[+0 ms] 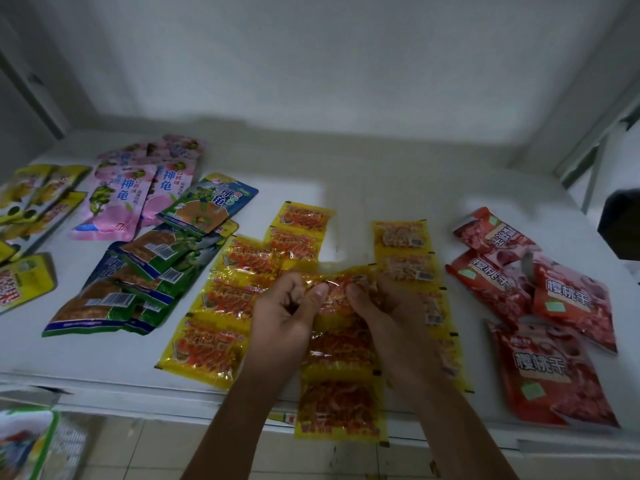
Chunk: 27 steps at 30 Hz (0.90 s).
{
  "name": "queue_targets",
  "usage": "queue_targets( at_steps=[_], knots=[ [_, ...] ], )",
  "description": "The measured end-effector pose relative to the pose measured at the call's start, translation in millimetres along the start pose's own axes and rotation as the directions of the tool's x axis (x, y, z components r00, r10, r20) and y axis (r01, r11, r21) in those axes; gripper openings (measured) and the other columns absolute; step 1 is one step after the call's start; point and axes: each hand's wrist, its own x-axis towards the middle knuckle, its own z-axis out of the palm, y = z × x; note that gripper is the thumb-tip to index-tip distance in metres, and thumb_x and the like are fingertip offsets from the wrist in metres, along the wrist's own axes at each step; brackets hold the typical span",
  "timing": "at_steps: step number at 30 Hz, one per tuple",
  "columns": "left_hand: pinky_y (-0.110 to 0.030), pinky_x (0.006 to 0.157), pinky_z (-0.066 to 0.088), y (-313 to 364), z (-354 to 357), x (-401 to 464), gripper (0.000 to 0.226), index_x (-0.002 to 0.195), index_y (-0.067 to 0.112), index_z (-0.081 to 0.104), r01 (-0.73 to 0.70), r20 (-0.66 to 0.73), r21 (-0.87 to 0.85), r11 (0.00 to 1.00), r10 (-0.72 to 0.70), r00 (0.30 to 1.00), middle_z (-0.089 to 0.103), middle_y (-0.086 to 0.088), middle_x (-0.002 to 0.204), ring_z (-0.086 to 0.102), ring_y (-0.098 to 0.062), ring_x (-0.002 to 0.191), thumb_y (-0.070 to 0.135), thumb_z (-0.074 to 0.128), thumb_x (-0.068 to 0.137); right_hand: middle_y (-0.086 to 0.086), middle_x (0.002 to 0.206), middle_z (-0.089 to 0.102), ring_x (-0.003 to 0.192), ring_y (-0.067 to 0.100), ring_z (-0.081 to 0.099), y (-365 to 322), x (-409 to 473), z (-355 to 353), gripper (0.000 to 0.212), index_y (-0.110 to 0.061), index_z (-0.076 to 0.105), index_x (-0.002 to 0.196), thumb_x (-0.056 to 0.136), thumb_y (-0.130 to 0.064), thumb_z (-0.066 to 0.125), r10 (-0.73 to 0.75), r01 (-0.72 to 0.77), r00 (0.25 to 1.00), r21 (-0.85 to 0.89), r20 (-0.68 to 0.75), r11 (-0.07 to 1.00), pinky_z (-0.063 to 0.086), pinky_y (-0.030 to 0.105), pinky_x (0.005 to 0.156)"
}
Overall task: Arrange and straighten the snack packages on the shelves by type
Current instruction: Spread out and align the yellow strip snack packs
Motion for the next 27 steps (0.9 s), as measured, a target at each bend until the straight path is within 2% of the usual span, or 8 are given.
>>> queue_targets(
  at_steps=[4,8,11,13,16,19,24,27],
  knots=[
    [-0.018,0.05,0.028,1.5,1.7,-0.6,0.047,0.072,-0.004,0.037,-0.041,0.018,0.038,0.998,0.04,0.999,0.026,-0.001,0.056,0.026,-0.008,0.051,0.024,0.063,0.1,0.007,0.096,0.079,0.095,0.032,0.075,0.6,2.8,-0.3,0.021,-0.02,0.078,0.096,0.093,-0.04,0.074,0.008,-0.008,1.0,-0.001,0.003,1.0,0.057,0.067,0.088],
    [-0.02,0.052,0.027,0.4,-0.7,0.4,0.041,0.074,-0.002,0.039,-0.016,0.039,0.017,1.0,0.015,0.999,0.026,-0.008,0.062,0.028,-0.011,0.055,0.016,0.065,0.1,0.008,0.089,0.076,0.089,0.033,0.074,2.4,2.2,1.0,0.036,-0.021,0.076,0.09,0.086,-0.056,0.069,-0.002,0.002,1.0,-0.09,0.001,0.996,0.058,0.063,0.082],
    [-0.032,0.056,0.04,-2.3,-2.1,2.4,0.012,0.09,0.009,0.064,0.019,0.066,0.024,1.0,-0.021,0.998,0.038,-0.02,0.071,0.04,-0.023,0.061,0.013,0.073,0.096,-0.002,0.087,0.077,0.087,0.02,0.075,5.0,3.7,-1.3,0.014,-0.023,0.077,0.09,0.099,-0.032,0.07,-0.011,0.011,1.0,-0.133,0.001,0.991,0.061,0.05,0.08],
    [-0.043,0.065,0.051,-2.3,-2.7,2.1,0.011,0.103,0.022,0.072,0.029,0.088,0.03,0.999,-0.031,0.996,0.052,-0.028,0.082,0.054,-0.035,0.071,0.017,0.076,0.094,-0.005,0.085,0.078,0.085,0.015,0.075,6.6,4.6,-3.4,0.011,-0.019,0.078,0.092,0.1,-0.019,0.069,-0.002,0.0,1.0,-0.15,-0.012,0.989,0.06,0.042,0.078],
    [-0.041,0.061,0.048,-4.8,-2.0,1.7,0.007,0.097,0.018,0.07,0.009,0.068,0.05,0.999,-0.013,0.998,0.051,-0.025,0.078,0.053,-0.03,0.067,0.014,0.075,0.095,-0.004,0.087,0.078,0.086,0.016,0.075,7.0,3.8,-3.1,0.009,-0.016,0.078,0.095,0.099,-0.019,0.07,0.0,-0.002,1.0,-0.145,-0.014,0.989,0.061,0.042,0.079],
    [-0.025,0.052,0.032,-5.1,0.4,2.1,0.035,0.074,0.004,0.045,-0.021,0.053,0.075,0.997,0.017,0.998,0.033,-0.005,0.061,0.032,-0.013,0.055,0.014,0.069,0.099,-0.012,0.072,0.071,0.071,0.007,0.069,3.8,2.0,-1.8,0.015,-0.02,0.075,0.085,0.099,-0.023,0.071,-0.034,0.031,0.999,-0.151,-0.019,0.988,0.055,0.029,0.065],
    [-0.029,0.053,0.028,0.1,1.0,-0.8,0.046,0.07,0.0,0.041,-0.073,0.054,0.101,0.992,0.067,0.996,0.03,-0.009,0.06,0.031,-0.01,0.056,0.03,0.058,0.102,0.013,0.078,0.07,0.077,0.035,0.068,1.2,0.6,1.1,0.042,-0.013,0.074,0.084,0.094,-0.053,0.067,-0.094,0.085,0.995,-0.22,-0.034,0.972,0.057,0.053,0.072],
    [-0.021,0.051,0.026,-2.2,0.9,-1.4,0.041,0.072,0.002,0.041,-0.033,0.041,0.107,0.994,0.029,0.999,0.029,0.007,0.057,0.028,-0.005,0.052,0.019,0.062,0.103,0.016,0.075,0.065,0.074,0.038,0.064,3.1,0.8,1.4,0.042,-0.007,0.067,0.081,0.097,-0.046,0.066,-0.109,0.096,0.993,-0.242,-0.039,0.965,0.056,0.053,0.069]
  ],
)
